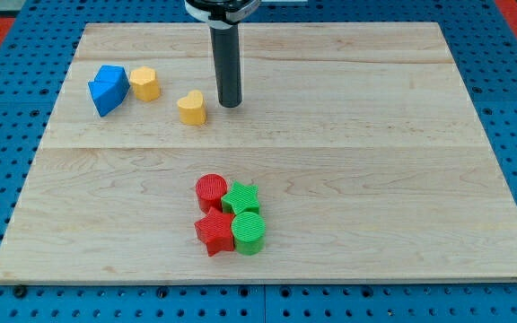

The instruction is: Place the yellow heart into the blue blocks and yellow hexagon

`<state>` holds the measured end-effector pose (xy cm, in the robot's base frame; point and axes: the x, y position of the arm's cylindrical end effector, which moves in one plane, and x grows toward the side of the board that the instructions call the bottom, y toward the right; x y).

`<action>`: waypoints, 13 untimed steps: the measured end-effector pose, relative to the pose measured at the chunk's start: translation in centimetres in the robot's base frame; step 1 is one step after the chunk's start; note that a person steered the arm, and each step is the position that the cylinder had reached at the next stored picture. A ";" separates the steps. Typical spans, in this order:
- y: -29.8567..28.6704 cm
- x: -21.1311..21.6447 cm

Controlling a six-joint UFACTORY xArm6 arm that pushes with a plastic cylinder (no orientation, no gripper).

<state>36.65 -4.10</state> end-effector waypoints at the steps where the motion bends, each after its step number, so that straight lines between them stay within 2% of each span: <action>1: -2.1 0.5; 2: -7.8 0.3; 3: -11.1 0.0; 4: -6.8 0.8; 5: -4.7 3.4; 7: -14.6 6.2; 9: -15.4 4.7; 10: -15.4 5.5; 11: -13.6 8.1; 12: -10.7 7.6; 13: -12.4 5.0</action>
<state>41.67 -16.49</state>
